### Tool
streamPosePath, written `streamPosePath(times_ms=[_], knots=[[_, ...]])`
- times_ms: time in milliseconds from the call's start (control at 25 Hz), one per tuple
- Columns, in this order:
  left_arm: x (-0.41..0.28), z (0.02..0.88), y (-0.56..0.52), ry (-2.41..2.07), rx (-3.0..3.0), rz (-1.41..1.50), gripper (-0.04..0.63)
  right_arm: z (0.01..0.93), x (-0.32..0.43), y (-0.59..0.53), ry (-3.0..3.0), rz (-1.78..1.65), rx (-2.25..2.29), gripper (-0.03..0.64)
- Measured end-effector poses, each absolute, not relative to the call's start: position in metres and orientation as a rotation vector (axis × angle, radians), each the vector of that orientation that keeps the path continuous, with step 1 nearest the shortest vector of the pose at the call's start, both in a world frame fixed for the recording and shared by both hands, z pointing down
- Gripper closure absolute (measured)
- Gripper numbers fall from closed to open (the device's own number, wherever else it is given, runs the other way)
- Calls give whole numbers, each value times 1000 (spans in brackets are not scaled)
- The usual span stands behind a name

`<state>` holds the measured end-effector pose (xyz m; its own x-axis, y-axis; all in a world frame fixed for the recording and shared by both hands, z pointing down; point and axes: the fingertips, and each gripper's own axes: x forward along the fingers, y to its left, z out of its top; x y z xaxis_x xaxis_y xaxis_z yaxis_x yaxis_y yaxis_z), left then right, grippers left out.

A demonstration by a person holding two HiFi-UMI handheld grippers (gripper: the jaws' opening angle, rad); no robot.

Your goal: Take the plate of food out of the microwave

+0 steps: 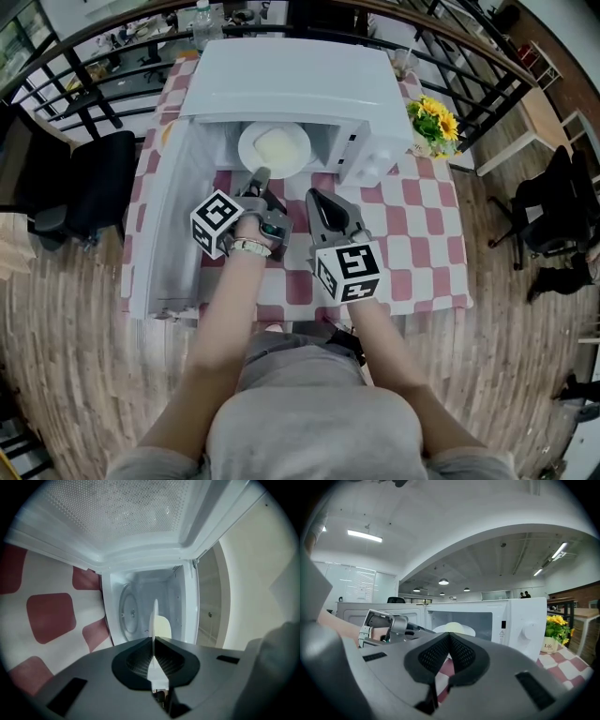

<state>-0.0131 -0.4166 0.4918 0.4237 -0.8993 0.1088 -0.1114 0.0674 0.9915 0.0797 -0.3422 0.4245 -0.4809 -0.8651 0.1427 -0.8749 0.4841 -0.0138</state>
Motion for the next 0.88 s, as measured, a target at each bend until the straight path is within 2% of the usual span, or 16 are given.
streamPosePath(times_ms=[880], knots=[[-10, 467, -367, -945, 1432, -857, 578, 416, 83, -313, -2583, 136, 1618, 595]])
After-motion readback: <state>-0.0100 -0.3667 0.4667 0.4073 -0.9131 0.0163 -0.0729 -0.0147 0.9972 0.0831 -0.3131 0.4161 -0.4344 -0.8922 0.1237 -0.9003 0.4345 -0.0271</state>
